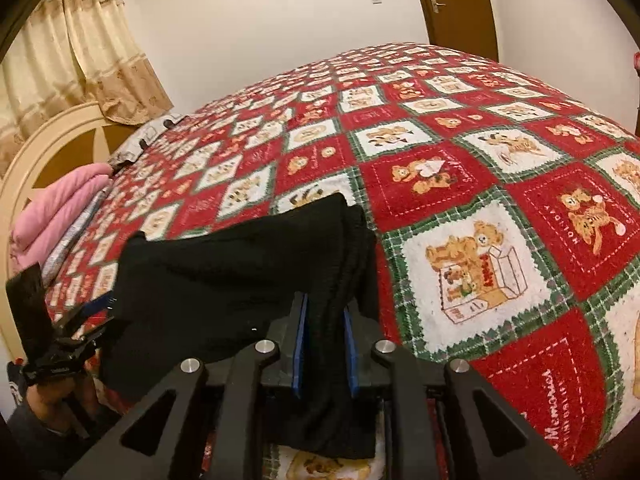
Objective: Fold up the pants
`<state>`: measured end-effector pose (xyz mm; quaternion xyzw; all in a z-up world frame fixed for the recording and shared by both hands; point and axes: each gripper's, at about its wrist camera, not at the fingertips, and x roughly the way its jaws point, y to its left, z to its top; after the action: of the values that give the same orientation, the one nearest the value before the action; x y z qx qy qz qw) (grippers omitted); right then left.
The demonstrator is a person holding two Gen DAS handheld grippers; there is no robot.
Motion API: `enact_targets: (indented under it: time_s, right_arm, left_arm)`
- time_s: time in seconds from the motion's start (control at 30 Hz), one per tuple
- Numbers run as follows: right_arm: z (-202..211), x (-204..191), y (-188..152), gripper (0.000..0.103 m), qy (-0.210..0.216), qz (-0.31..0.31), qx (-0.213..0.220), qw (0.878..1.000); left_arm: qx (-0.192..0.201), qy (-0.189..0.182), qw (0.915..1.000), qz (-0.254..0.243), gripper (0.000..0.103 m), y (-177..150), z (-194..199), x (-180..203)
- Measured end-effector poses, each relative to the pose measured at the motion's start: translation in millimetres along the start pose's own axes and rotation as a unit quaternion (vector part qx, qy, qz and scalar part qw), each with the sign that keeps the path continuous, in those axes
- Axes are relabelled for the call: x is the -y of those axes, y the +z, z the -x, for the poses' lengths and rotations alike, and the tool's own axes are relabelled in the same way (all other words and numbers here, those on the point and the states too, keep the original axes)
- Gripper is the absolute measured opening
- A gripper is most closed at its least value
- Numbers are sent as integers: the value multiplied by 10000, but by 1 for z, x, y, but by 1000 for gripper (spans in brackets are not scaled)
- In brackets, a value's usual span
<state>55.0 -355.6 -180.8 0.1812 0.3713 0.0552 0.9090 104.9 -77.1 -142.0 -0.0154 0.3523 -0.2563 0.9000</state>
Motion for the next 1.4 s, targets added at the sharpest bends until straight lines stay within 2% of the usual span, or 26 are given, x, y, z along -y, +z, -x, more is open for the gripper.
enact_targets:
  time_s: [0.03, 0.07, 0.13, 0.2, 0.23, 0.3, 0.37, 0.47, 0.57, 0.73, 0.83, 0.9, 0.93, 1.03, 1.13, 1.27, 1.4]
  right_arm:
    - [2, 1, 1, 28, -52, -20, -4, 10000]
    - [6, 2, 2, 39, -155, -23, 40, 9999]
    - [15, -1, 6, 54, -561, -39, 275, 9980]
    - [32, -8, 13, 54, -672, -52, 621, 9958]
    - [40, -18, 18, 54, -583, 21, 779, 9953]
    - [43, -41, 26, 54, -298, 242, 828, 9958]
    - [31, -72, 35, 54, 216, 570, 570, 9965]
    - [-5, -118, 48, 54, 936, 957, -111, 9909]
    - [-50, -158, 60, 54, 1111, 1219, -699, 9838]
    - [-115, -192, 75, 54, 1469, 1128, -1678, 9683]
    - [-149, -205, 72, 53, 1854, 1039, -2503, 9445]
    - [-160, -212, 65, 49, 1853, 1193, -2849, 9329]
    - [-161, -215, 62, 32, 1742, 1325, -2835, 9336]
    - [-157, -217, 64, 20, 1727, 1352, -2659, 9387]
    - [-149, -219, 66, 18, 1637, 1374, -2366, 9478]
    - [-168, -208, 65, 17, 1373, 1327, -2371, 9525]
    - [-173, -199, 63, 17, 1481, 1151, -2195, 9574]
  left_arm:
    - [27, 36, 10000, -39, 102, -2, 4, 1]
    - [50, 80, 9999, -52, 102, -4, 8, 1]
    - [73, 26, 10000, 32, 102, -8, 14, -2]
    - [27, 18, 10000, 38, 102, -13, 14, -1]
    - [-17, 46, 10000, 21, 102, -15, 12, -1]
    - [-110, 38, 9999, 97, 102, -20, 8, 0]
    - [-72, 54, 9999, 108, 102, -23, 9, 2]
    - [-44, 59, 10000, 57, 102, -25, 10, 4]
    - [4, 51, 10000, 57, 102, -28, 10, 3]
    - [60, 33, 10000, -27, 103, -31, 10, 3]
    - [99, -19, 9999, -48, 103, -33, 10, 2]
    - [99, -35, 9999, -50, 103, -33, 10, 2]
    - [99, -41, 9999, -54, 103, -33, 10, 1]
    - [99, -65, 9999, -44, 103, -34, 11, 1]
    - [112, -79, 9999, 8, 103, -33, 10, 0]
    - [119, -44, 9999, -10, 103, -34, 10, 1]
    - [152, -31, 9999, -11, 103, -36, 10, 2]
